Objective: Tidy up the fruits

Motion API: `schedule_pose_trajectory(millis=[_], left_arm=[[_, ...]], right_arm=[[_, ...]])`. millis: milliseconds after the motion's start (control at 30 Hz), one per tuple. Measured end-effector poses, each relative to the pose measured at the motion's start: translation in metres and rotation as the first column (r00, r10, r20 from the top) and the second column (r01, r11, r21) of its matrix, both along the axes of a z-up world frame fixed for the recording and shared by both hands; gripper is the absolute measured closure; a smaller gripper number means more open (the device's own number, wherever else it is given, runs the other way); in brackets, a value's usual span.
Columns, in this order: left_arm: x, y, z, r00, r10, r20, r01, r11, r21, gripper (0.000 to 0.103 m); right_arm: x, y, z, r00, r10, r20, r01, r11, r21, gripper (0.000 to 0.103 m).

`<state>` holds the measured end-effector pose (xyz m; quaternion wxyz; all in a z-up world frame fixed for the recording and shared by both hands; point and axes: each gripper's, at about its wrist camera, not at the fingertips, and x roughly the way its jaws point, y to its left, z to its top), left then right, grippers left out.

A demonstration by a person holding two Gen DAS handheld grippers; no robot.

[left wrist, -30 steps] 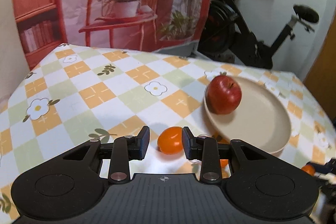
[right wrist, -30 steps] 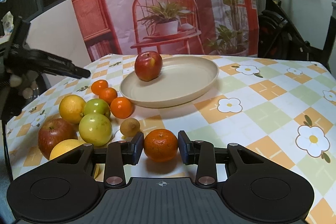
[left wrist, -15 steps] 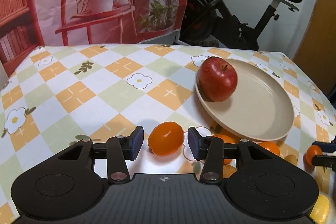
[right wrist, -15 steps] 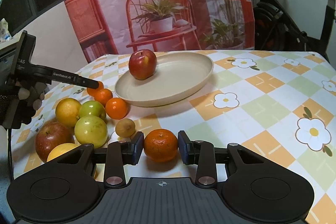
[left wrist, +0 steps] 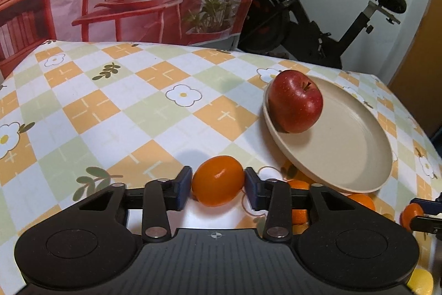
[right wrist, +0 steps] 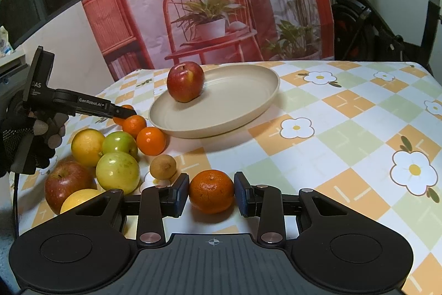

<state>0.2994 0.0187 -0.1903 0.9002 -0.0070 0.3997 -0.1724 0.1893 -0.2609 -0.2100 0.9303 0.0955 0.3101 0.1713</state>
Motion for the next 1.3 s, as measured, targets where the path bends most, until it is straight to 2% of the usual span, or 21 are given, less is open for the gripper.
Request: schedule_pose_trajectory(millis=[100,400,667,800,967,1067,1300], left_arm=[[-0.004,-0.001,0.002,1.000,0.008,0.017,-0.008,1.000,0.016,0.061],[-0.022,0.005,0.029,0.996,0.035,0.086,-0.034,0.999,-0.022,0.061],[-0.045,-0.014,0.052,0.989,-0.028,0.146,0.030,0.999,-0.012,0.061],[-0.050,-0.029,0.060,0.983,-0.067,0.169,0.070,0.998,-0.008,0.061],[-0.050,-0.053,0.058,0.977,-0.122,0.173,0.121,0.992,0.022,0.061],[-0.045,-0.068,0.051,0.973,-0.158,0.170,0.150,0.987,0.061,0.061],[-0.020,-0.088,0.027,0.977,-0.189,0.094,0.176,0.976,0.128,0.061]], right_arm=[[-0.001,0.000,0.000,1.000,-0.005,0.007,0.005,1.000,-0.006,0.070],[-0.006,0.000,0.002,0.998,-0.033,0.050,0.034,0.999,-0.014,0.070],[-0.002,-0.005,0.007,0.998,-0.052,0.038,0.052,0.999,0.006,0.070],[0.005,-0.013,0.017,0.995,-0.075,0.061,0.074,0.997,0.030,0.070],[0.027,-0.016,0.034,0.990,-0.091,0.105,0.089,0.996,0.020,0.070],[0.046,-0.010,0.039,0.988,-0.092,0.128,0.095,0.995,-0.018,0.070],[0.084,0.008,0.028,0.989,-0.079,0.128,0.088,0.994,-0.072,0.070]])
